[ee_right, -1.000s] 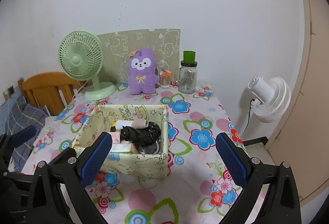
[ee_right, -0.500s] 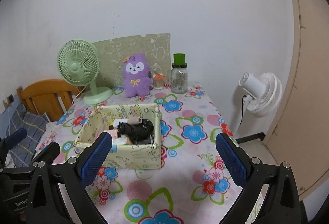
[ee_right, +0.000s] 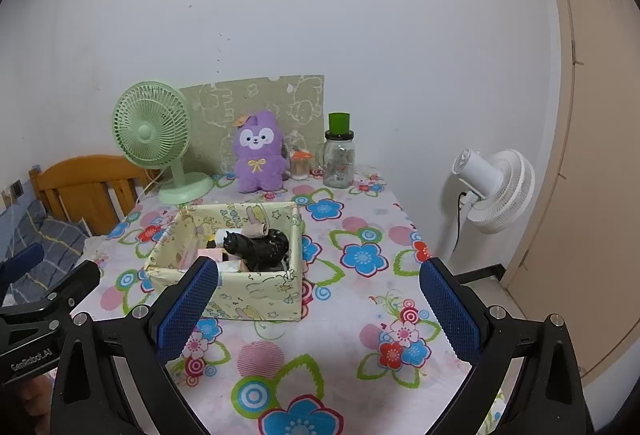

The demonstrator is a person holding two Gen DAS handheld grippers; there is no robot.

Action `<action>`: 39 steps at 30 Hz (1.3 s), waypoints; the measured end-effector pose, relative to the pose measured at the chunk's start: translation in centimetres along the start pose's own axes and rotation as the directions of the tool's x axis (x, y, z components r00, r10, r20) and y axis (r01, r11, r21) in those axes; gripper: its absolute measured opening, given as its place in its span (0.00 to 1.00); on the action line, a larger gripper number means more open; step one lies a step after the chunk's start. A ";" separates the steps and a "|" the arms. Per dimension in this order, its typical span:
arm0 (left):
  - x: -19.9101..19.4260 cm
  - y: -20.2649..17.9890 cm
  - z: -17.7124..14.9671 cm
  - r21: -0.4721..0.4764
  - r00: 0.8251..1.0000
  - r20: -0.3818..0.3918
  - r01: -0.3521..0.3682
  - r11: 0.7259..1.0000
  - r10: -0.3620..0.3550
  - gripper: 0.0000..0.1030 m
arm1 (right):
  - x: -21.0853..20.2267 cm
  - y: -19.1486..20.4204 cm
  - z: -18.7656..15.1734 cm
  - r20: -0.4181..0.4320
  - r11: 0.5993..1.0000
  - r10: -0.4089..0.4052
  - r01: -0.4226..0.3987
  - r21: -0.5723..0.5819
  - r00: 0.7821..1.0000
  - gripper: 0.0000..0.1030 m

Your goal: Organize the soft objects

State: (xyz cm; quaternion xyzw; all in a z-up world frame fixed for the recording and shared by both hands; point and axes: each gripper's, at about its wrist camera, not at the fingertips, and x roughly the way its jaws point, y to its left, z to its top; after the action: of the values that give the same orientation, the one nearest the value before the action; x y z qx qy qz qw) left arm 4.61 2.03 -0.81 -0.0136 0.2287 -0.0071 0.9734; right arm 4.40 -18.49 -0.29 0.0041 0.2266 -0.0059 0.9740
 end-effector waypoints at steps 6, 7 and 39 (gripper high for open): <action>0.0 0.1 -0.3 -0.002 1.000 -0.006 0.014 1.000 -0.014 1.00 | 0.0 -0.4 -0.5 -0.017 1.000 0.013 -0.013 0.022 1.000 0.99; 0.0 0.1 -0.4 -0.005 1.000 -0.006 0.018 1.000 -0.018 1.00 | 0.0 -0.4 -0.5 -0.017 1.000 0.015 -0.015 0.023 1.000 0.99; -0.4 -0.6 -0.4 0.010 0.999 0.004 0.039 0.999 -0.039 1.00 | 0.0 0.1 -0.6 -0.018 0.998 0.062 -0.061 0.028 0.998 0.99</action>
State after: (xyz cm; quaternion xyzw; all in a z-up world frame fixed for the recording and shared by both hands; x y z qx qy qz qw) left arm 4.09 1.45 -1.01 -0.0135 0.2264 -0.0272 0.9736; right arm 4.16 -18.39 -0.80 0.0246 0.2354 0.0210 0.9714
